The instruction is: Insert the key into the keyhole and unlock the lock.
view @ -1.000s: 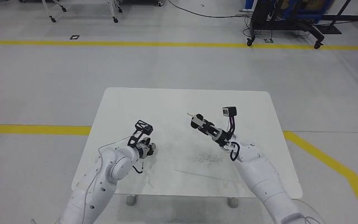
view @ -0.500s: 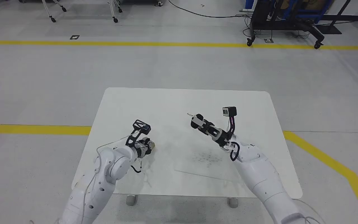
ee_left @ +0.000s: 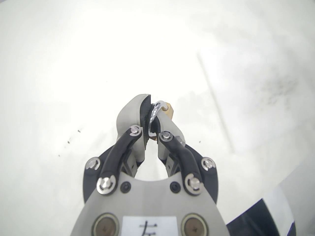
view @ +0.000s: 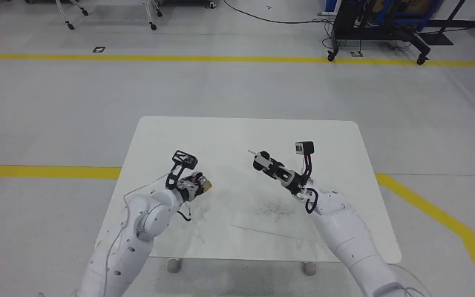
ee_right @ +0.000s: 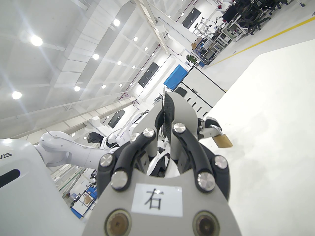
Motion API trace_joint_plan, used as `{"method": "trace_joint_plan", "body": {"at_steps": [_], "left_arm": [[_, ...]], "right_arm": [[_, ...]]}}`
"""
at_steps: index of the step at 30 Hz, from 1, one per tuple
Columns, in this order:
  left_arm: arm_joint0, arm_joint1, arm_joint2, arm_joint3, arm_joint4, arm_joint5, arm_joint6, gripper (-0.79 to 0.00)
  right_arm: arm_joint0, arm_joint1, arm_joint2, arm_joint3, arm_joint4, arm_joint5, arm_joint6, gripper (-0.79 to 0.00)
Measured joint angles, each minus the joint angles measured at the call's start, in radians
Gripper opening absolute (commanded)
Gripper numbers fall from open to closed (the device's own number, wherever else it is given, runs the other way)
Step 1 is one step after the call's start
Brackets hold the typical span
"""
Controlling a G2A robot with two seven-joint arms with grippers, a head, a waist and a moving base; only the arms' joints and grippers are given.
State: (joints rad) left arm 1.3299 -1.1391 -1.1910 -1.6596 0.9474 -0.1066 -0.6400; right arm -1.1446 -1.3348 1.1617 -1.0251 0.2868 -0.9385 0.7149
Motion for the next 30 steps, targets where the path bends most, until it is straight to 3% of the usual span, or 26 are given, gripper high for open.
{"method": "trace_joint_plan", "body": {"at_steps": [8, 16, 21, 25, 30], "left_arm": [[0.077, 0.001, -0.121, -0.052, -0.272, -0.133, 0.252, -0.785], [0.079, 0.002, -0.123, -0.054, -0.262, -0.151, 0.257, -0.785], [0.034, -0.01, -0.097, 0.006, -0.449, -0.065, 0.138, -0.785], [-0.066, -0.025, -0.071, 0.098, -0.672, 0.076, -0.01, -0.785], [-0.205, -0.042, -0.037, 0.233, -0.809, 0.221, -0.126, -0.785]], "right_arm": [[0.0, 0.0, 0.0, 0.0, 0.0, 0.0, 0.0, -0.785], [0.0, 0.0, 0.0, 0.0, 0.0, 0.0, -0.001, -0.785], [0.023, -0.021, -0.046, 0.02, 0.059, 0.073, -0.081, -0.785], [0.085, -0.046, -0.105, 0.095, 0.042, 0.089, -0.119, -0.785], [0.137, -0.07, -0.141, 0.164, 0.016, 0.071, -0.202, -0.785]]}}
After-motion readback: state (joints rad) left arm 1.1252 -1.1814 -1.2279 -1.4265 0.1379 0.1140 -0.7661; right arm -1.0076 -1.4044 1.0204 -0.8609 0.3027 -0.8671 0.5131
